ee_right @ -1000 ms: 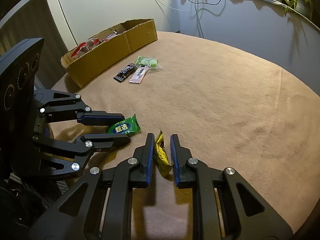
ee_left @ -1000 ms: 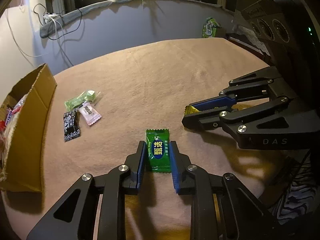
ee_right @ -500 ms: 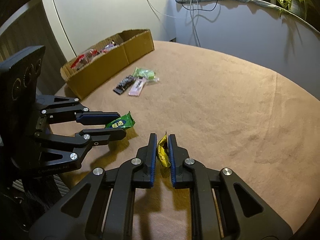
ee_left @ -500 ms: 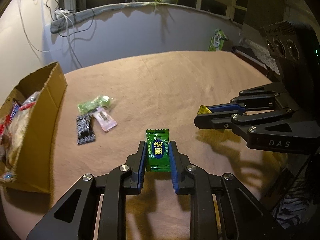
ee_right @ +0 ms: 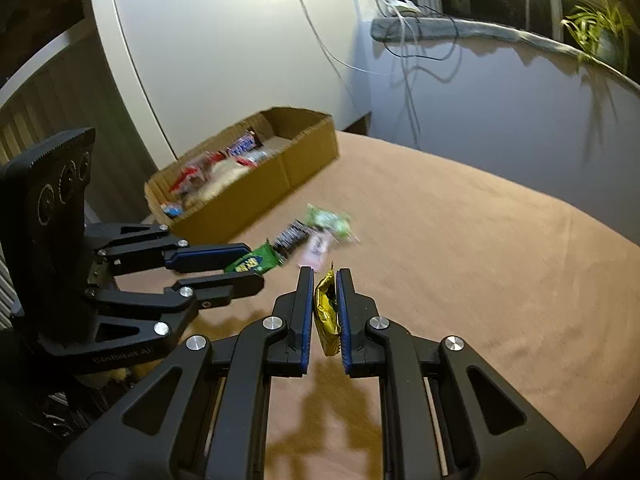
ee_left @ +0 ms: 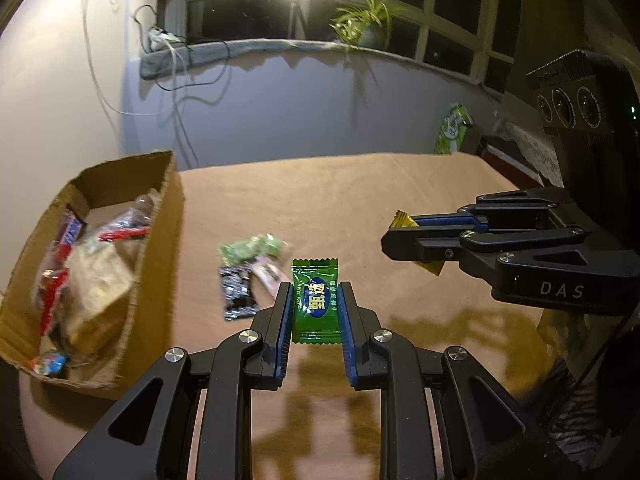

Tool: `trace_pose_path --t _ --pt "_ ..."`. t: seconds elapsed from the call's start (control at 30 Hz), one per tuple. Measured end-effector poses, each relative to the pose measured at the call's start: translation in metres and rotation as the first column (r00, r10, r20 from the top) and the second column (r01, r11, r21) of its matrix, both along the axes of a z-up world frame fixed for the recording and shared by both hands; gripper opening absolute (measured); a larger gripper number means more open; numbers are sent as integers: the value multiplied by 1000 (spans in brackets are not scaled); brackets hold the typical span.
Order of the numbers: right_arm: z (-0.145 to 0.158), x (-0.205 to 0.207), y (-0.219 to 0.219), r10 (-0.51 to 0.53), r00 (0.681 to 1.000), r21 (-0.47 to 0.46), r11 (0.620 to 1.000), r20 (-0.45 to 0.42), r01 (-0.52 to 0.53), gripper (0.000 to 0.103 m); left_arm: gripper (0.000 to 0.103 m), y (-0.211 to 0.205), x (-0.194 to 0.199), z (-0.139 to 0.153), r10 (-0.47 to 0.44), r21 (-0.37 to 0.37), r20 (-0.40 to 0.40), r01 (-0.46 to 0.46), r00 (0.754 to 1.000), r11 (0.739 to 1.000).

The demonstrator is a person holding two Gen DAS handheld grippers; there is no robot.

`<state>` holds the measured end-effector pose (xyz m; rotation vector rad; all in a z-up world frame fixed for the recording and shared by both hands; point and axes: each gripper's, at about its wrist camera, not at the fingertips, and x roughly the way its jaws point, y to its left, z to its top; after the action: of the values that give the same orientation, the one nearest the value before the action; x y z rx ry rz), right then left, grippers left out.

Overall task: Organize snacks
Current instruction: 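Carry the green candy with the left gripper and yellow packet with the right into the box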

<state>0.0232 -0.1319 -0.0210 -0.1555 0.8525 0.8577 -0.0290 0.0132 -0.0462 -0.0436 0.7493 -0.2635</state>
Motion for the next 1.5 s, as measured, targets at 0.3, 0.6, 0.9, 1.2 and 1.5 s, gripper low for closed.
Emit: trace_pose_path --t 0.3,0.6,0.9,1.2,1.5 --pt "23 7 53 54 998 47 997 20 -55 11 20 39 -2 13 82 -27 50 -81 995 996" --pt "28 21 113 97 995 64 993 20 -98 11 20 84 -5 17 189 -50 73 -185 979 981" --pt "29 41 161 118 993 90 989 7 -118 11 20 128 -3 21 302 -63 87 -297 949 953" --pt "14 65 202 134 991 52 990 -2 -134 11 20 156 7 19 365 -61 75 -361 928 930" --pt "2 77 221 152 988 52 987 -25 -151 12 20 158 8 16 377 -49 67 -374 924 926"
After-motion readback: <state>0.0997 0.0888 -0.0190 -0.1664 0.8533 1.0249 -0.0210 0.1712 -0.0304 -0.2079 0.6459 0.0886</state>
